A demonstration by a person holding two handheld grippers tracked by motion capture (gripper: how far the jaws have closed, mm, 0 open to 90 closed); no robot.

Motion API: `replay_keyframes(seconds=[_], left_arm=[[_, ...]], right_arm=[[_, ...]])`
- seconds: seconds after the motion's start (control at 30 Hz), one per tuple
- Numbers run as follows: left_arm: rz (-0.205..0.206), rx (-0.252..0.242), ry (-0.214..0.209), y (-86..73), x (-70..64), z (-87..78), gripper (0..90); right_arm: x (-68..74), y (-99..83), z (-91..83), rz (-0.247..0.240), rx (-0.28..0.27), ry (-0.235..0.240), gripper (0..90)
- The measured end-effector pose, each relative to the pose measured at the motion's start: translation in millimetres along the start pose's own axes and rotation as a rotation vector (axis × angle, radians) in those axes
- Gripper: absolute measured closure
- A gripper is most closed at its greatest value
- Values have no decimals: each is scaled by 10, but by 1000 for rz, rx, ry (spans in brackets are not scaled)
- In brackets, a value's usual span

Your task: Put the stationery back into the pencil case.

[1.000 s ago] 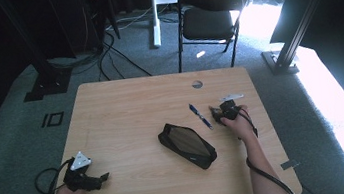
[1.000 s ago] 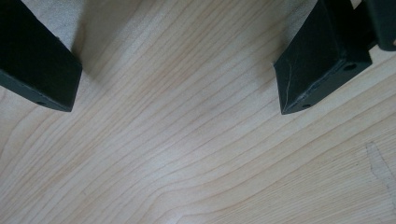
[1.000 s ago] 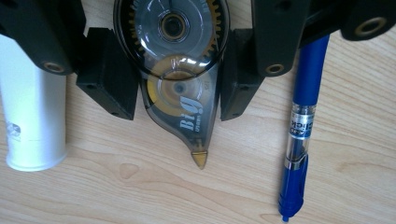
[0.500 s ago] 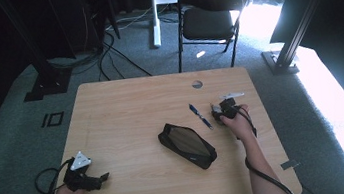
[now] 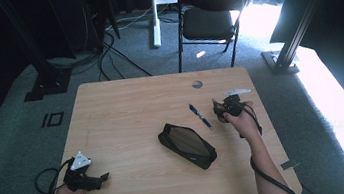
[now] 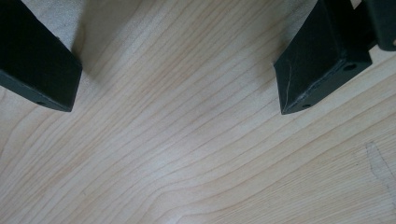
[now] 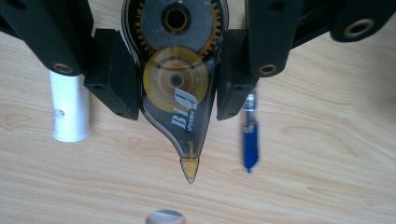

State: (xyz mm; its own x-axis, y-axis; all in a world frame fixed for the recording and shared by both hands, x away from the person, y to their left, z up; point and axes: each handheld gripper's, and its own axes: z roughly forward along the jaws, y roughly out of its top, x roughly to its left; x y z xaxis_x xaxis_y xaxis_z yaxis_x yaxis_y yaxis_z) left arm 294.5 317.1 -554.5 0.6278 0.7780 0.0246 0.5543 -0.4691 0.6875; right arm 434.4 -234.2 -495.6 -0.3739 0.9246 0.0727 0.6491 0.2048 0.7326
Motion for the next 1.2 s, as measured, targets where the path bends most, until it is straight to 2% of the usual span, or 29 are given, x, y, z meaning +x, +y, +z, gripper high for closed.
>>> replay_keyframes(seconds=[0.07,0.57,0.97,1.2], left_arm=[[0,0,0,0,0,0,7],[0,-1,0,0,0,0,7],[0,0,0,0,0,0,7],[0,0,0,0,0,0,7]], right_arm=[[28,20,-61,-17,-9,-2,506],[358,121,-456,-87,-47,111,507],[798,153,-662,-160,-85,248,508],[1043,132,-696,-216,-65,303,508]])
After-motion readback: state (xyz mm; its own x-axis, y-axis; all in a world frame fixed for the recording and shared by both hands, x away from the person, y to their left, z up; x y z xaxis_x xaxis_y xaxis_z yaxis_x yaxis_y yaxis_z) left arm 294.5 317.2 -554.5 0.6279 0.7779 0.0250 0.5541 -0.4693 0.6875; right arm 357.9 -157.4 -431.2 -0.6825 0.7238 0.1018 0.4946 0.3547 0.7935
